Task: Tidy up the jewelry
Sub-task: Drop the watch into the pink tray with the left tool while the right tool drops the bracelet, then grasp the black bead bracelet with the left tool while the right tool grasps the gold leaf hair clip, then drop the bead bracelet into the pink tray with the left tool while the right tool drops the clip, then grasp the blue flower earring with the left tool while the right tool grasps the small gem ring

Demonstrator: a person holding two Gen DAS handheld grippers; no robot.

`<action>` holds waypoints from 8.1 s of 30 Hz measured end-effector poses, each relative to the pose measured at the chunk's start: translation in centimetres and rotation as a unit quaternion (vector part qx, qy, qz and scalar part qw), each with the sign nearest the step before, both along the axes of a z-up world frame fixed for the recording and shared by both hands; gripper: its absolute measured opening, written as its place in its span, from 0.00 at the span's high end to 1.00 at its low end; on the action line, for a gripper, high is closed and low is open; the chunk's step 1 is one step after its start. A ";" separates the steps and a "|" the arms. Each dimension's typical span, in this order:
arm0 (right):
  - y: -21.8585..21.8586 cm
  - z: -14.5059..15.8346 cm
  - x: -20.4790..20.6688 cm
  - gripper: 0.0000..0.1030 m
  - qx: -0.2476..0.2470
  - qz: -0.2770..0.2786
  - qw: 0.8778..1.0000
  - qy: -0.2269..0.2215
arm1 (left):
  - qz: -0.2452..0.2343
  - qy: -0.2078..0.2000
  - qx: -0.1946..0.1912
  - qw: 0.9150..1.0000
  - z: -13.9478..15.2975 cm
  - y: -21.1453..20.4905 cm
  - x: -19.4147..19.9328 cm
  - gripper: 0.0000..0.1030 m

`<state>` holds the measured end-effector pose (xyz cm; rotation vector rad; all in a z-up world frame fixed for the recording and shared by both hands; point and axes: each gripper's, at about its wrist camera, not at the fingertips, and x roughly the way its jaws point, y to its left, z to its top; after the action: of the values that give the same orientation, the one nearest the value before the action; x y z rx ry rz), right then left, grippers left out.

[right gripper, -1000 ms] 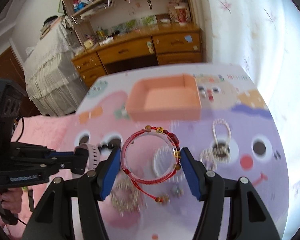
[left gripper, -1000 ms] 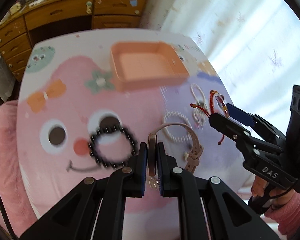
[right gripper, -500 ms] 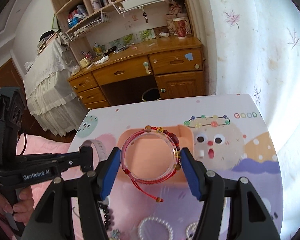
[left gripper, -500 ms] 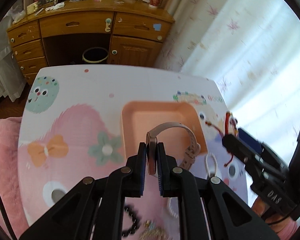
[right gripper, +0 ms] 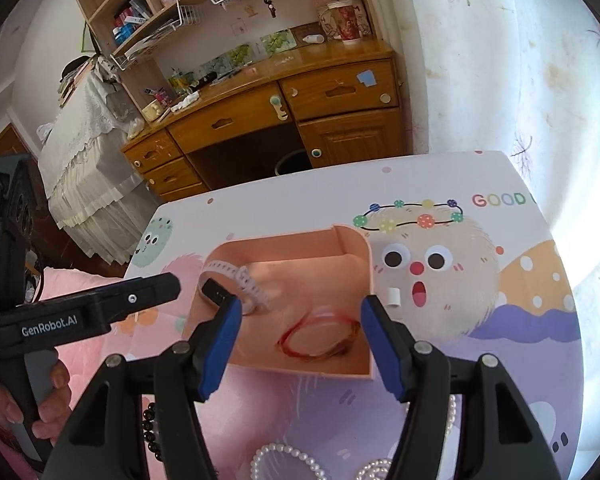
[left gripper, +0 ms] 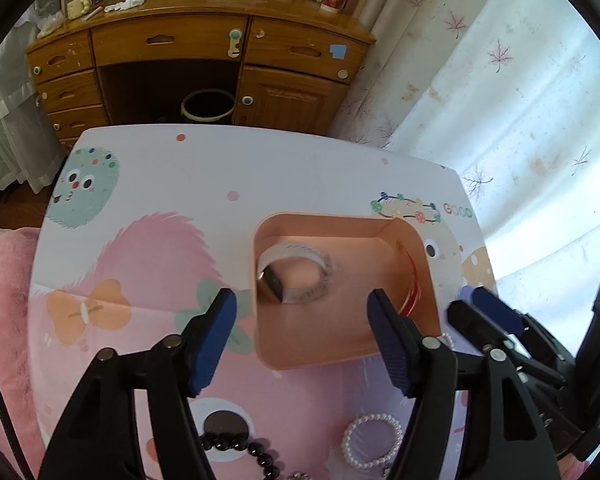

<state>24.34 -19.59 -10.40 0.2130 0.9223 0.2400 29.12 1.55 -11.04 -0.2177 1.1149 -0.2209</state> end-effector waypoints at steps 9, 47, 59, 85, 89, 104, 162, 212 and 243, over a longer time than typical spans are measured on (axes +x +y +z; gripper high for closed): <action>0.0 2.5 -3.7 0.38 0.006 -0.028 1.000 -0.013 | 0.020 -0.003 0.017 1.000 1.6 3.2 -3.9 0.13; 13.5 -1.2 -25.9 0.34 -0.234 0.192 0.953 -0.028 | -0.064 0.043 0.044 0.996 -2.6 7.2 -19.4 0.02; 16.1 -6.8 -26.9 0.33 -0.257 0.210 0.942 -0.037 | -0.059 0.025 0.041 0.997 -7.8 5.1 -16.9 0.02; 13.9 -9.3 -21.4 0.27 -0.164 0.137 0.977 -0.002 | 0.022 0.000 0.076 0.997 -9.6 7.0 -13.7 0.23; 13.8 -9.2 -21.3 0.38 -0.165 0.132 0.978 -0.005 | 0.026 0.004 0.083 0.996 -9.9 7.1 -13.6 0.49; 12.8 -9.1 -21.1 0.43 -0.165 0.144 0.976 0.005 | 0.031 -0.007 0.059 0.998 -9.6 7.4 -13.6 0.88; 3.8 1.6 -2.4 0.43 -0.097 0.037 0.990 -0.093 | -0.015 -0.181 -0.061 0.982 4.4 -0.3 -4.6 0.88; 4.5 -1.9 -22.0 0.41 -0.080 0.007 0.997 0.019 | -0.084 -0.058 0.006 0.995 -0.7 4.0 -16.2 0.21; 9.5 -7.8 -25.4 0.69 -0.110 -0.024 0.993 0.021 | -0.193 -0.045 0.091 0.976 -8.9 -3.8 -18.0 0.50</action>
<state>-1.04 -10.06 -18.21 0.0370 0.9770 0.0887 11.09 -2.25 -19.91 0.1753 1.0739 -0.4676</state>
